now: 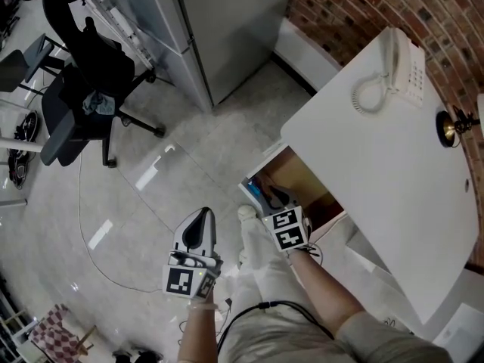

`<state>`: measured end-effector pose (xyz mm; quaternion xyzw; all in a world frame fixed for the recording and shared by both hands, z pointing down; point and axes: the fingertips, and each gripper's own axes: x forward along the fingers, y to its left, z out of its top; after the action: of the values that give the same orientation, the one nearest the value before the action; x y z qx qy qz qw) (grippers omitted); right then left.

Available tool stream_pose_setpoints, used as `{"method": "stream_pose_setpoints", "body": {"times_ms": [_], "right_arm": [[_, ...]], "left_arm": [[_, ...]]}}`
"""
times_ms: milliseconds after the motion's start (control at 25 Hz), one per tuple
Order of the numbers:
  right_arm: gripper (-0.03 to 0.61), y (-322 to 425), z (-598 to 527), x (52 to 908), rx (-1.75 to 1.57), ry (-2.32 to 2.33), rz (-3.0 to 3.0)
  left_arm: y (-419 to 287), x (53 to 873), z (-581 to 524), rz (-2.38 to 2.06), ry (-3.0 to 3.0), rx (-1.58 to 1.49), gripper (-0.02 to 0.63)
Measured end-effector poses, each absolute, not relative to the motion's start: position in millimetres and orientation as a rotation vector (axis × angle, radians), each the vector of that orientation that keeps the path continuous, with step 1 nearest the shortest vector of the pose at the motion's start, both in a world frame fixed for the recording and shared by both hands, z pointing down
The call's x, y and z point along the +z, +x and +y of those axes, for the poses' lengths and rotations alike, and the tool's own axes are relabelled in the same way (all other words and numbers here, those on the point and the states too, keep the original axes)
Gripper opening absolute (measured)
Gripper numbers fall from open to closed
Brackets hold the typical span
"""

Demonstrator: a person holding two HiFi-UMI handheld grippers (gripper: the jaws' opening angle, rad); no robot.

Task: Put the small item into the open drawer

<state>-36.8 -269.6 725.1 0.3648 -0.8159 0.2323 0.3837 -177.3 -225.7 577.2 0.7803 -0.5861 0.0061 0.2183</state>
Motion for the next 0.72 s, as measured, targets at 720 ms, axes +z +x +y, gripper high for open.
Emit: {"method": "stream_pose_setpoints", "body": {"times_ms": [720], "right_arm": [[0.006, -22.8, -240.8, 676.9, 0.541, 0.984, -2.206]], "left_arm": [[-174.2, 558.8, -200.8, -1.647, 2.201, -0.040, 0.005]]}}
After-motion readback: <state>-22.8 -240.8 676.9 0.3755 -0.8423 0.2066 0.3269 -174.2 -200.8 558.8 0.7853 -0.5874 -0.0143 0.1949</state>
